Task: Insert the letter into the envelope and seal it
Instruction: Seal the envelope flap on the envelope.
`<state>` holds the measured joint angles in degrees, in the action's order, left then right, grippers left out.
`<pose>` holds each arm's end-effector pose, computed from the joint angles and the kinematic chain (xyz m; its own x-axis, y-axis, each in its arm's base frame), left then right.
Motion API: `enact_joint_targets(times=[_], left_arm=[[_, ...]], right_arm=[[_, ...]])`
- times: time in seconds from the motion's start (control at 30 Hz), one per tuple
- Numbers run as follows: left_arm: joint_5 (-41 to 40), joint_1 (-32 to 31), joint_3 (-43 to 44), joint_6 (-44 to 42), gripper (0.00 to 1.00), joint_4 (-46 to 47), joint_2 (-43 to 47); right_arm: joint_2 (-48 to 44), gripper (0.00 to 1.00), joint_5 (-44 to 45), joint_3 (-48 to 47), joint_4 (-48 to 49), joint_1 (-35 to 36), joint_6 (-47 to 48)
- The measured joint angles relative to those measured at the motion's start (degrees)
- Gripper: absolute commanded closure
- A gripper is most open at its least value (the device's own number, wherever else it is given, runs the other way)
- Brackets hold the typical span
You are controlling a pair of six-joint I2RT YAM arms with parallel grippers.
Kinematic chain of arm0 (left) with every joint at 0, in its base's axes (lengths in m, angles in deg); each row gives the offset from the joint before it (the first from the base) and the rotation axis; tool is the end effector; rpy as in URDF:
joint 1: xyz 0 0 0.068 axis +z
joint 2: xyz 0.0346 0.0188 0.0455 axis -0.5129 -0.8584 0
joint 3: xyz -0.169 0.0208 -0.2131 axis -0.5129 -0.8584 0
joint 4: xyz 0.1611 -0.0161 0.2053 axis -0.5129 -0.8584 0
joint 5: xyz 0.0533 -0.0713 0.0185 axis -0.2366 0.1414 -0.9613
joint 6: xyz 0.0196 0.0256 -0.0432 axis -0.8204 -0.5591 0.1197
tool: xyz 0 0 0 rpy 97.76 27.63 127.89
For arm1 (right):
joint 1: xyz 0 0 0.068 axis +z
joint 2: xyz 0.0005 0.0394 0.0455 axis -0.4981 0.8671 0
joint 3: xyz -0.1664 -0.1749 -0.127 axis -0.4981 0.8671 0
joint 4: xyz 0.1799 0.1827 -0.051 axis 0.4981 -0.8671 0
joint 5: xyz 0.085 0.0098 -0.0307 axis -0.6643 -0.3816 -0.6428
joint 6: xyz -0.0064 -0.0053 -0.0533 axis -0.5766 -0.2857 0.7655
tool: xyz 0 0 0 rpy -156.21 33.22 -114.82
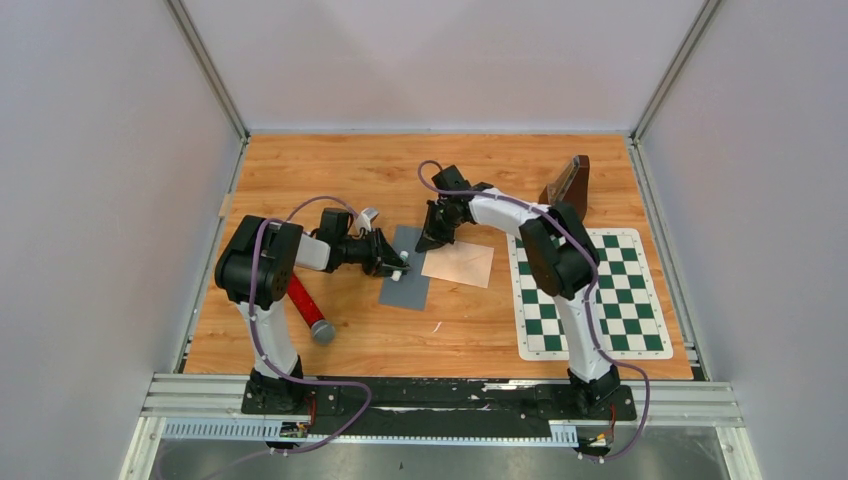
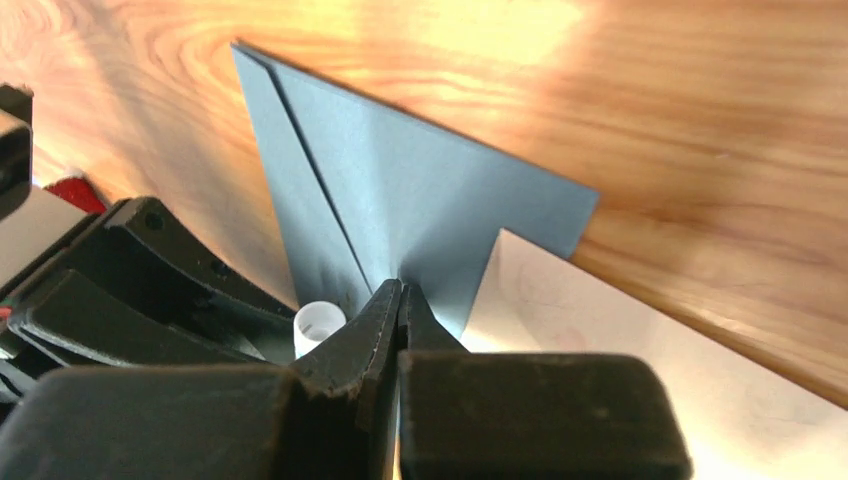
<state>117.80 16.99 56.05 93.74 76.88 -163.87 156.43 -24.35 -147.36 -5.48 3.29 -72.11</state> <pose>0.3097 -0.1059 0.0896 -0.9787 -0.1992 -0.0505 -0.0421 0.4351 -0.8994 0.3803 0.2647 0.1365 -0.9906 0.1100 -0.0810 0.0488 0.8392 0.5416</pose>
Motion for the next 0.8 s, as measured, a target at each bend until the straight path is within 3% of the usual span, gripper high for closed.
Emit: enact_joint_targets(times=[0.13,0.33,0.47,0.63,0.7,0.8], left_arm=[[0.2,0.0,0.0,-0.2,1.00,0.1,0.0],[1.5,0.0,1.7,-0.3,1.00,-0.3,1.0],[3.5,0.0,9.7,-2.3,1.00,-4.5,5.9],[2.2,0.3,28.7,-16.3,0.98,-18.5,16.5],[-0.7,0.4,31.9,-20.2,0.99,-21.2,21.4],[-7.9,0.7,31.7,-22.4,1.00,-21.8,28.5]], right_arm=[[-0.7,1.00,1.8,0.0,0.4,-0.7,1.4],[-3.1,1.00,-8.0,0.1,4.4,-4.3,6.9],[-10.3,0.80,-13.1,-1.0,5.6,-7.5,12.6],[-21.1,0.65,-15.7,-4.6,7.2,-11.6,21.3],[-25.8,0.62,-15.5,-4.8,7.7,-13.1,24.0],[-31.6,0.47,-11.2,-3.5,9.7,-13.8,26.3]])
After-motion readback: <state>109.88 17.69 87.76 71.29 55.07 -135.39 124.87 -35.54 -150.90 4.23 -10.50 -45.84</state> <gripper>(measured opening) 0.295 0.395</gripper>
